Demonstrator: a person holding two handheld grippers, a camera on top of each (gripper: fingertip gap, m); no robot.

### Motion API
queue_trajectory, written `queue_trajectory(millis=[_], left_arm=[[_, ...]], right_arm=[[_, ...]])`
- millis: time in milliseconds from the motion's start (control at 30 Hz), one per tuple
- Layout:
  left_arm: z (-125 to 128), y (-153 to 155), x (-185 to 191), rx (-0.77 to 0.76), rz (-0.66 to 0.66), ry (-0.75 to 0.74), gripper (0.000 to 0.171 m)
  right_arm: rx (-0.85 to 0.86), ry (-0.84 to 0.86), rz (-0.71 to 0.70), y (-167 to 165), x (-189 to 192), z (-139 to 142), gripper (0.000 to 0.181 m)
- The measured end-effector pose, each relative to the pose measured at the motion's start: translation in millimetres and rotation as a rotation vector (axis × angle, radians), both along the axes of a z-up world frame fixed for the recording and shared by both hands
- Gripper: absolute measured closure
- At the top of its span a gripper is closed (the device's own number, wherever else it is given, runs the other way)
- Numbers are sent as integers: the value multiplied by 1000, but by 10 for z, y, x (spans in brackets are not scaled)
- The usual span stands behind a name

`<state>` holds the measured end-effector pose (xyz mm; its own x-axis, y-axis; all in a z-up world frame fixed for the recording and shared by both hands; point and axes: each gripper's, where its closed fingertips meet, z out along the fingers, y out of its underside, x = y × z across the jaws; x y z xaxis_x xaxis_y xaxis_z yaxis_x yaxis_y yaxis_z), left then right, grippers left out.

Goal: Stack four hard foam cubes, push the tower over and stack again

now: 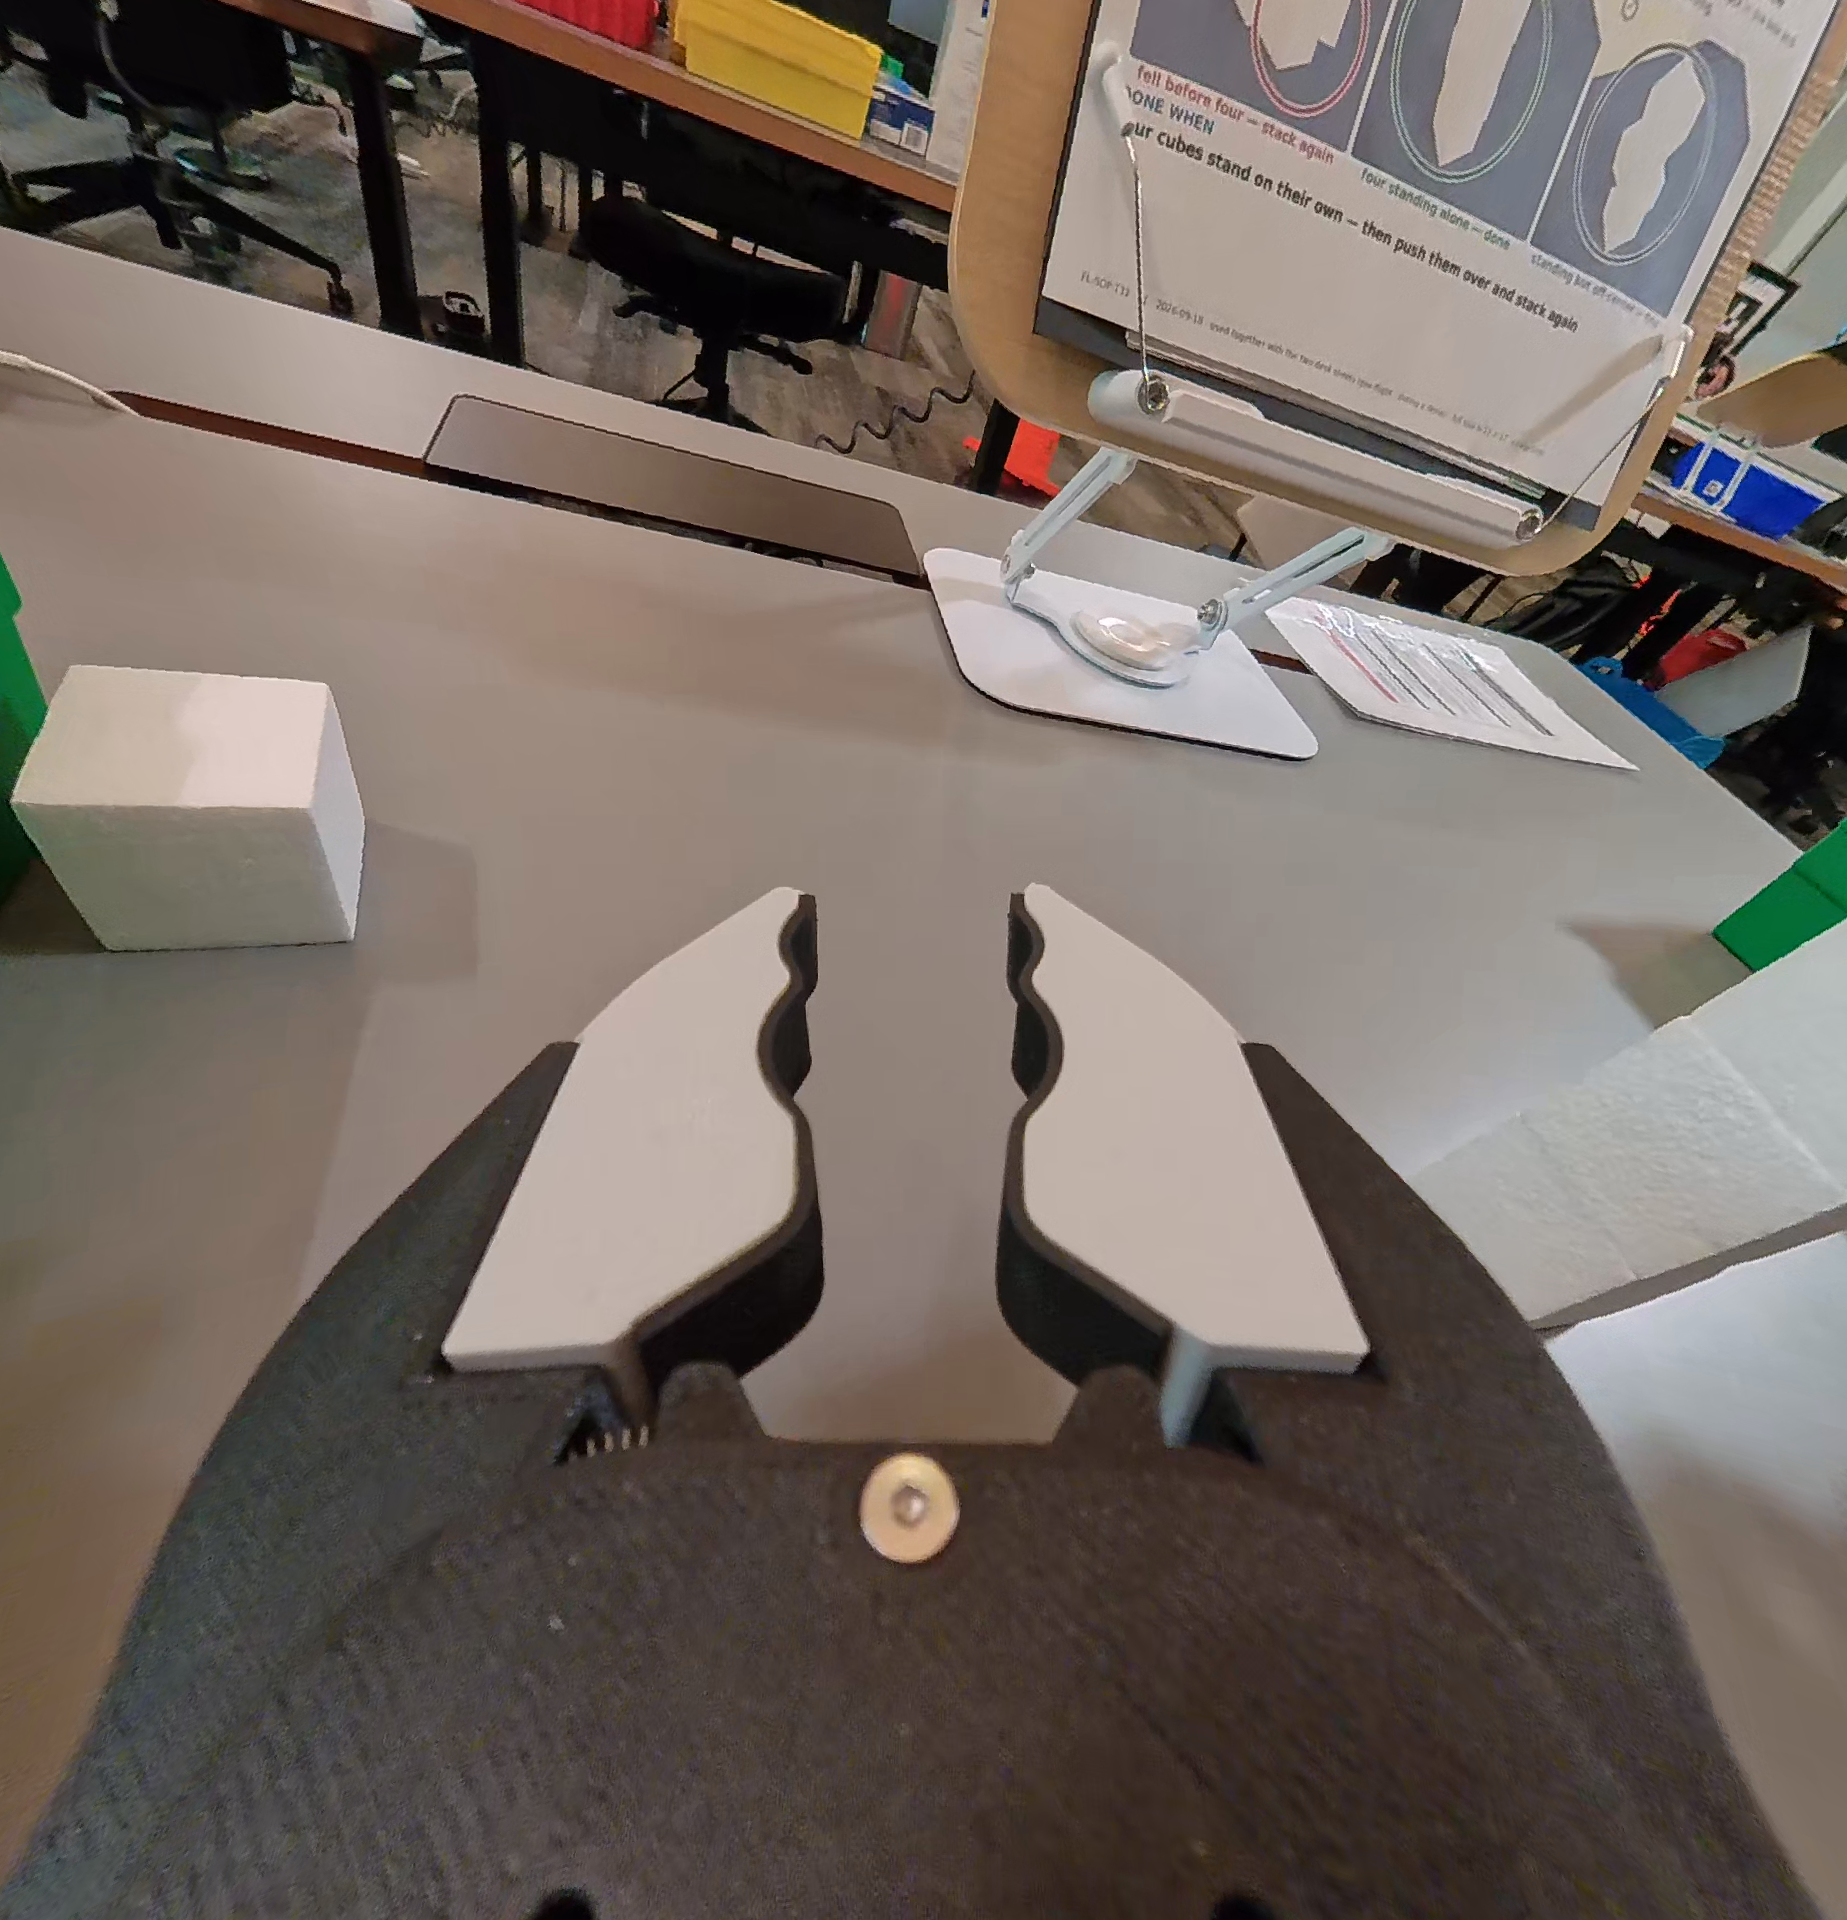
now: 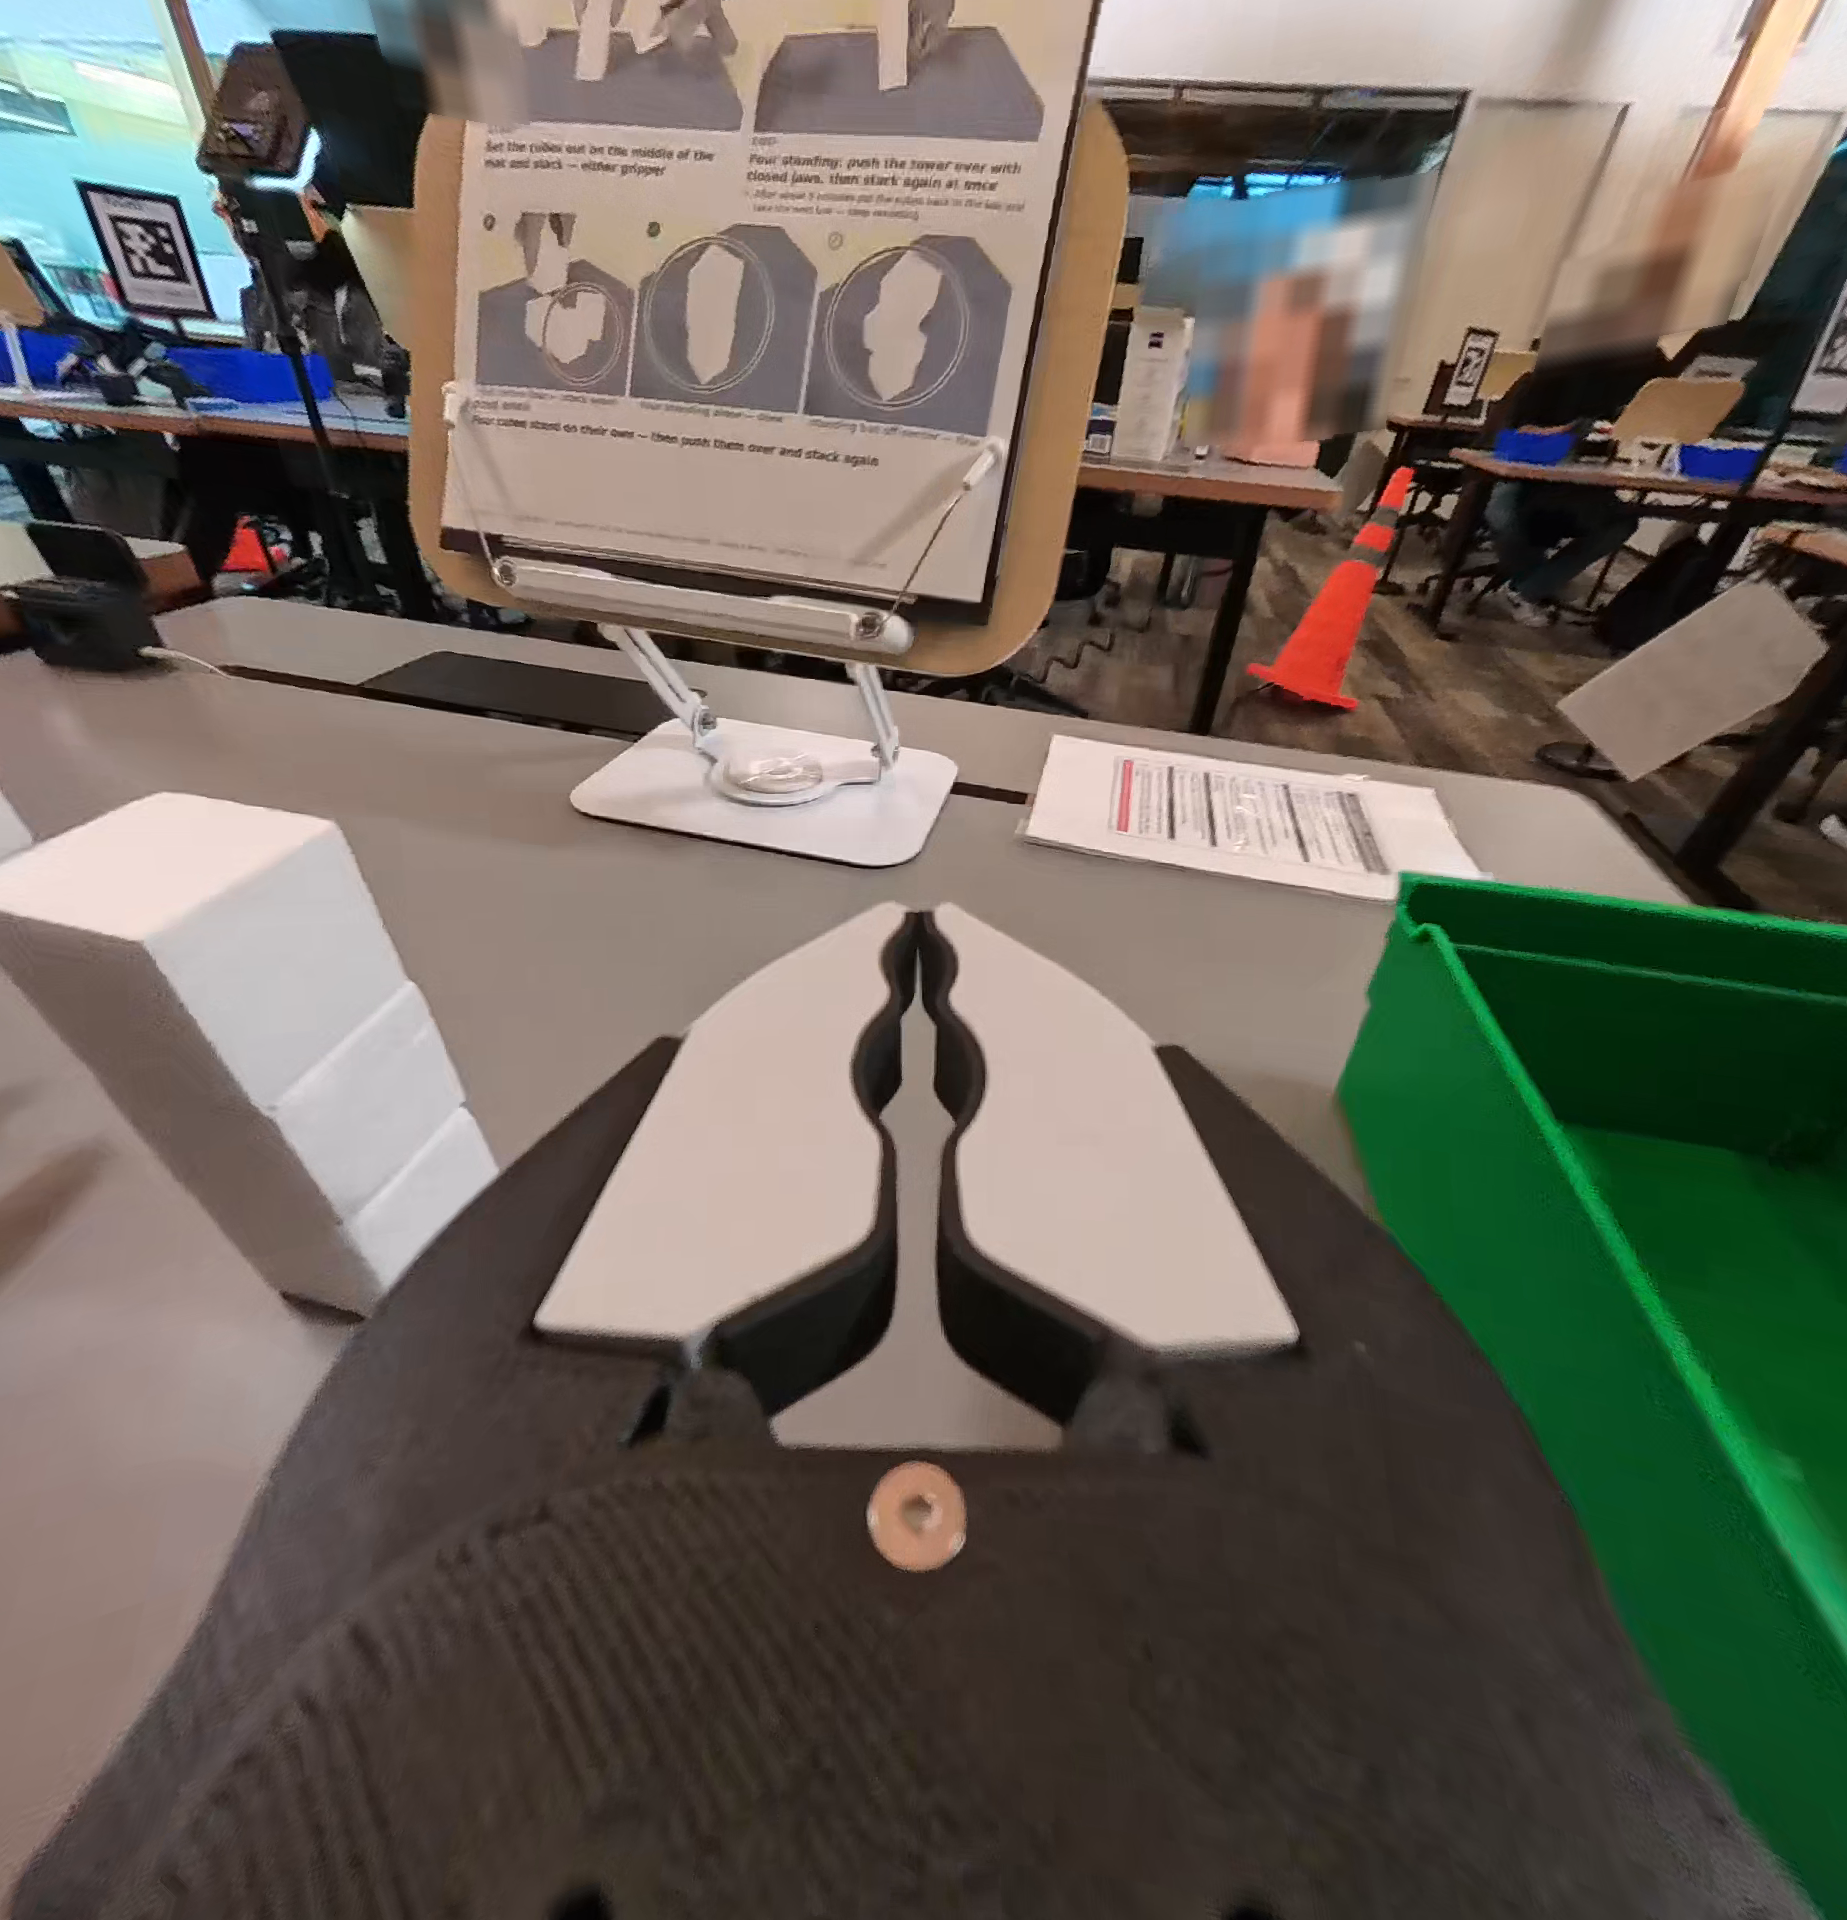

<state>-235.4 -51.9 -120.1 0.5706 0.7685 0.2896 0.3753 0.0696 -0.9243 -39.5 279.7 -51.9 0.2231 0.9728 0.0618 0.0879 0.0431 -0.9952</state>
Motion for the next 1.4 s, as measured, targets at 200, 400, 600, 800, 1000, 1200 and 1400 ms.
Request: queue_trajectory(millis=[200,400,600,800,1000,1200,1400], left_arm=[[9,-18,-8,-4,9,9,136],[12,-8,-6,6,8,3,136],[18,-14,8,12,14,3,136],[118,-144,-42,40,84,40,137],[245,-452,-169,78,220,96,138],[274,-576,-236,85,264,103,138],[141,-695,-382,121,289,-4,136]], right_arm=[[-105,34,166,-114,-77,-95,181],[52,175,195,-159,47,258,181],[235,186,198,-245,-136,649,137],[228,79,624,-1300,-1007,1406,102],[446,-323,1048,-2911,-1863,921,104],[636,-632,1181,-3758,-2679,-49,105],[690,-928,1237,-4085,-3275,-789,104]])
